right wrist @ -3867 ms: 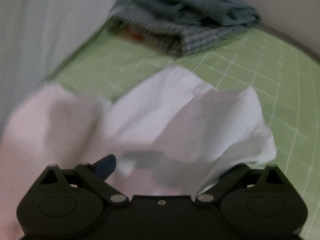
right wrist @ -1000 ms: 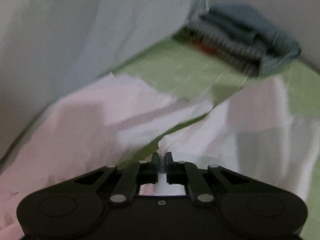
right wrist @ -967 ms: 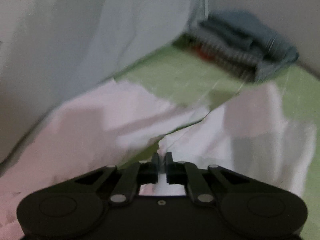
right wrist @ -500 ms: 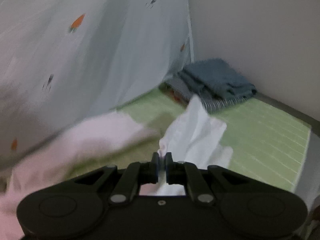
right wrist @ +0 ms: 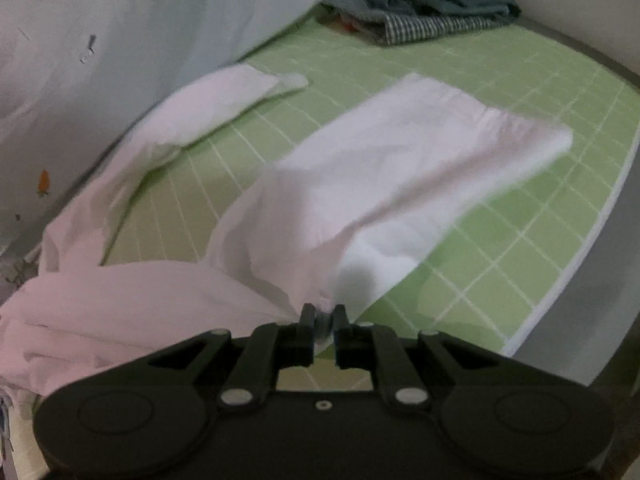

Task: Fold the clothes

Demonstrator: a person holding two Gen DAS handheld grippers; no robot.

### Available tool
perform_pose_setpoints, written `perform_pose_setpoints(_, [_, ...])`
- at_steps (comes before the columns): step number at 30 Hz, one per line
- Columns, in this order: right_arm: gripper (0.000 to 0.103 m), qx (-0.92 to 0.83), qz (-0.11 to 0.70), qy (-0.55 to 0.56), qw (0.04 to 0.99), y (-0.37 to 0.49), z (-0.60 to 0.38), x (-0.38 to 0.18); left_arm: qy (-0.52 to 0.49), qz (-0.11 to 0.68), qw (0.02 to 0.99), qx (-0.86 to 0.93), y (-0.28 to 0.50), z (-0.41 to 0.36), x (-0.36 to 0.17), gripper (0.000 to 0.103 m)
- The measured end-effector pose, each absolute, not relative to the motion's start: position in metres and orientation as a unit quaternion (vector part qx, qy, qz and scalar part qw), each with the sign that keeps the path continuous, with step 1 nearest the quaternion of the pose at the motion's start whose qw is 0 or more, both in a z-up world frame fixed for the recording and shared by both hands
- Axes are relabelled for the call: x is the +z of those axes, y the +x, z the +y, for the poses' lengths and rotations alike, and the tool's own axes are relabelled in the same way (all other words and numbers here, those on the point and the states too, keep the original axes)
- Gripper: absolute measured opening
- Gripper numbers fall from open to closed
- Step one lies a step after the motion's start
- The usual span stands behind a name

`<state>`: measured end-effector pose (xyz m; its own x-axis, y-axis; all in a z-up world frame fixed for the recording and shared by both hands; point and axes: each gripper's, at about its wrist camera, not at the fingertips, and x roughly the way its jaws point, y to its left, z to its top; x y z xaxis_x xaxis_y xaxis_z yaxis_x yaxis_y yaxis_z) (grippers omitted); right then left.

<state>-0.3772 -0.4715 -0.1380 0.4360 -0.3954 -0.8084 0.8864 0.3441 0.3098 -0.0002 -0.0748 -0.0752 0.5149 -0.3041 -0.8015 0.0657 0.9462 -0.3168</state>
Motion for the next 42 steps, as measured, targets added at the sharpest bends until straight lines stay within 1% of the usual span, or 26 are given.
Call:
perform_pose_setpoints(1, [0.022, -0.428, 0.311, 0.391, 0.753, -0.382, -0.471, -0.137, -0.123, 0.481, 0.861, -0.111, 0.0, -0.08, -0.076, 0.06])
perform_pose_setpoints(2, [0.035, -0.431, 0.303, 0.401, 0.75, -0.387, -0.472, -0.137, -0.122, 0.48, 0.861, -0.114, 0.001, -0.084, -0.077, 0.068])
perform_pose_setpoints(4, [0.045, -0.436, 0.285, 0.438, 0.733, -0.399, -0.483, -0.143, -0.12, 0.48, 0.861, -0.12, 0.002, -0.094, -0.079, 0.077])
perform_pose_setpoints(5, [0.047, -0.438, 0.275, 0.459, 0.722, -0.405, -0.488, -0.146, -0.118, 0.48, 0.86, -0.124, 0.002, -0.099, -0.08, 0.085])
perform_pose_setpoints(6, [0.049, -0.442, 0.266, 0.486, 0.706, -0.413, -0.493, -0.152, -0.117, 0.48, 0.86, -0.127, 0.002, -0.103, -0.081, 0.087])
perform_pose_setpoints(8, [0.061, -0.456, 0.252, 0.53, 0.669, -0.423, -0.504, -0.162, -0.115, 0.479, 0.86, -0.133, 0.003, -0.113, -0.083, 0.087])
perform_pose_setpoints(10, [0.064, -0.469, 0.236, 0.574, 0.629, -0.435, -0.511, -0.171, -0.114, 0.48, 0.859, -0.139, 0.008, -0.123, -0.086, 0.087])
perform_pose_setpoints(12, [0.069, -0.471, 0.209, 0.615, 0.598, -0.444, -0.513, -0.181, -0.118, 0.484, 0.855, -0.141, 0.03, -0.135, -0.094, 0.088])
perform_pose_setpoints(13, [0.071, -0.469, 0.192, 0.629, 0.59, -0.446, -0.512, -0.184, -0.121, 0.487, 0.854, -0.141, 0.041, -0.141, -0.098, 0.088])
perform_pose_setpoints(14, [0.077, -0.468, 0.174, 0.642, 0.582, -0.447, -0.511, -0.186, -0.123, 0.489, 0.852, -0.142, 0.052, -0.147, -0.102, 0.088])
perform_pose_setpoints(16, [0.082, -0.465, 0.143, 0.665, 0.566, -0.45, -0.509, -0.191, -0.127, 0.493, 0.848, -0.144, 0.074, -0.159, -0.11, 0.088])
perform_pose_setpoints(19, [0.084, -0.472, 0.132, 0.667, 0.561, -0.443, -0.511, -0.19, -0.134, 0.5, 0.843, -0.147, 0.107, -0.177, -0.123, 0.088])
perform_pose_setpoints(22, [0.084, -0.485, 0.153, 0.646, 0.569, -0.428, -0.512, -0.186, -0.141, 0.508, 0.837, -0.148, 0.14, -0.196, -0.136, 0.088])
perform_pose_setpoints(28, [0.077, -0.484, 0.212, 0.583, 0.618, -0.384, -0.515, -0.178, -0.138, 0.525, 0.832, -0.115, 0.188, -0.224, -0.182, 0.091])
perform_pose_setpoints(30, [0.068, -0.478, 0.24, 0.546, 0.645, -0.361, -0.515, -0.176, -0.118, 0.514, 0.843, -0.1, 0.194, -0.235, -0.192, 0.091])
perform_pose_setpoints(32, [0.05, -0.468, 0.264, 0.511, 0.67, -0.337, -0.516, -0.175, -0.085, 0.49, 0.864, -0.086, 0.194, -0.249, -0.196, 0.09])
perform_pose_setpoints(33, [0.046, -0.462, 0.272, 0.498, 0.681, -0.325, -0.517, -0.175, -0.064, 0.475, 0.874, -0.079, 0.193, -0.257, -0.198, 0.09])
perform_pose_setpoints(35, [0.033, -0.45, 0.268, 0.494, 0.694, -0.308, -0.521, -0.177, -0.033, 0.45, 0.89, -0.064, 0.195, -0.269, -0.203, 0.089])
perform_pose_setpoints(37, [0.028, -0.438, 0.25, 0.503, 0.702, -0.291, -0.529, -0.181, -0.016, 0.434, 0.899, -0.051, 0.204, -0.276, -0.208, 0.088])
perform_pose_setpoints(40, [0.022, -0.422, 0.237, 0.5, 0.718, -0.26, -0.544, -0.185, -0.018, 0.425, 0.904, -0.045, 0.229, -0.281, -0.211, 0.088])
perform_pose_setpoints(42, [0.021, -0.412, 0.232, 0.494, 0.73, -0.238, -0.556, -0.187, -0.029, 0.424, 0.904, -0.046, 0.252, -0.282, -0.211, 0.088])
